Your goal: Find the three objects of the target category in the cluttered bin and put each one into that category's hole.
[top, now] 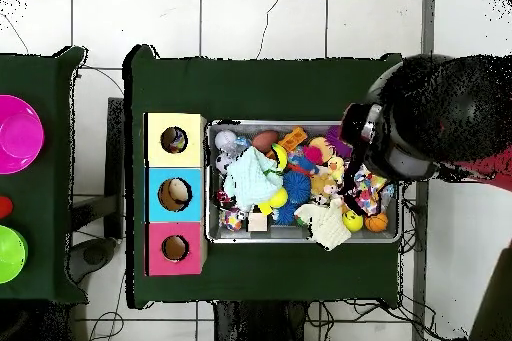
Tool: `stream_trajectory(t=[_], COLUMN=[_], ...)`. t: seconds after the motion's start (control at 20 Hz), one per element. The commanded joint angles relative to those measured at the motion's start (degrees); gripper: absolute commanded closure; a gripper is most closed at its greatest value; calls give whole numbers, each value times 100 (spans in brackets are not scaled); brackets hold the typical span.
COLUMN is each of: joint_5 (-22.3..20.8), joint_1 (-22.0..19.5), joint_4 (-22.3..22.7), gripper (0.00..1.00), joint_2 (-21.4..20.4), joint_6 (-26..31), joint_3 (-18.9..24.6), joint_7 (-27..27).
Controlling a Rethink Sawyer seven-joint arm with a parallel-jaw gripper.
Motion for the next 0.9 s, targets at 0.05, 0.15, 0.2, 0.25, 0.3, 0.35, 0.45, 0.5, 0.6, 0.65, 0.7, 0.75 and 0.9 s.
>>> stream_trajectory(t=[0.05,0.15,0.2,0.25,0.3,0.35,0.45,0.5,0.6,0.65,0.7,0.75,0.9], joint_5=[-21,-19,-2,28,52,85,110,128,218,273,326,379,493], joint_1=[496,691,783,870,956,1035,1169,1215,1273,1288,1254,1220,970], joint_4=[683,606,558,512,474,456,402,376,416,457,552,647,1041], gripper=[100,100,100,100,100,100,100,100,100,100,100,100,100], joint_2=[164,171,186,197,208,202,179,162,79,36,-31,-98,-330], joint_6=[-167,-65,-9,58,87,98,169,239,312,326,289,252,54], joint_3=[485,412,380,355,332,293,234,197,148,127,95,62,-34], joint_7=[-255,84,251,387,509,621,748,773,743,713,620,527,6])
